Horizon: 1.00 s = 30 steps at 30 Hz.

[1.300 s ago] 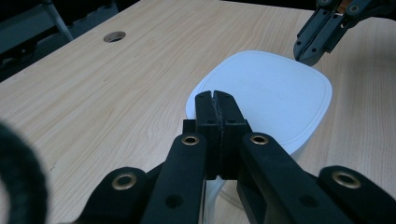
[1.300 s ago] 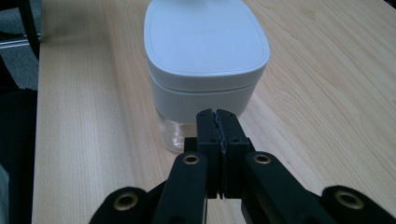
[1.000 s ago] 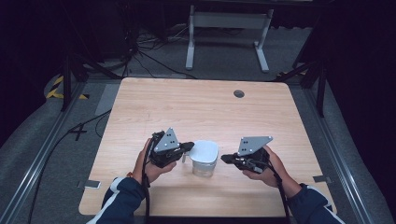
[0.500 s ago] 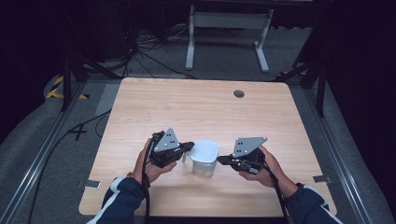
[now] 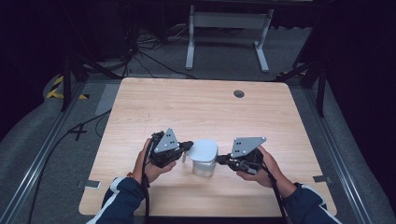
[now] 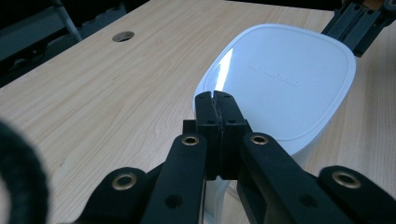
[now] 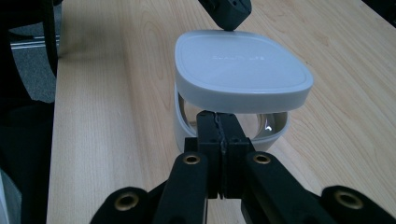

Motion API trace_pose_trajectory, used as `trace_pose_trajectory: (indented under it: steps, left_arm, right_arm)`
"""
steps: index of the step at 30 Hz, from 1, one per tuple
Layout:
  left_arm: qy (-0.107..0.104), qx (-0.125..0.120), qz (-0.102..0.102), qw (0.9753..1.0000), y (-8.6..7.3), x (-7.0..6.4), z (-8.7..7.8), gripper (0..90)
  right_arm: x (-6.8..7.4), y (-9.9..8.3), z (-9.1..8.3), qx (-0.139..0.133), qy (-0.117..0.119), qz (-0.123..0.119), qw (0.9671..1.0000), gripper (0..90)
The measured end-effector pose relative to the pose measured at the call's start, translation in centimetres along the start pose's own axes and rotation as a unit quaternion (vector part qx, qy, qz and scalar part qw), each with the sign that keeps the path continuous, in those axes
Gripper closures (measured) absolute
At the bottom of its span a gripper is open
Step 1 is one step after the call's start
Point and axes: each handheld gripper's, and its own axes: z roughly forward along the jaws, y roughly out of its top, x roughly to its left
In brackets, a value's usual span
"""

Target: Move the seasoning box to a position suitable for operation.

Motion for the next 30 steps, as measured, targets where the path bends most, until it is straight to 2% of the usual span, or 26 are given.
trace_pose_trajectory:
  steps: [4,6,7,11,17,30]
  left_arm:
    - [0.007,0.006,0.005,0.9999,-0.1,0.0,-0.2,90.0]
    - [0.007,0.009,0.0,0.9999,-0.3,0.0,-0.2,90.0]
    - [0.012,0.013,0.007,0.9998,-0.4,0.1,-0.3,89.9]
    - [0.017,0.018,0.007,0.9997,-0.6,0.0,-0.5,89.9]
    - [0.034,0.029,-0.004,0.999,-1.7,0.0,-1.7,89.9]
    - [0.051,0.057,-0.011,0.997,-3.2,-0.3,-2.6,89.4]
  right_arm:
    - [0.0,0.4,-0.1,-0.006,-0.003,-0.003,1.0,90.0]
    - [-0.1,0.8,-0.1,-0.013,-0.003,-0.005,0.9999,90.0]
    - [0.0,1.0,-0.1,-0.014,-0.003,-0.004,0.9999,90.0]
    - [0.0,1.5,-0.1,-0.022,-0.003,-0.012,0.9997,89.9]
    - [0.1,2.6,0.2,-0.032,0.0,-0.022,0.9992,89.9]
    - [0.3,4.1,1.5,-0.045,0.01,-0.039,0.9982,89.9]
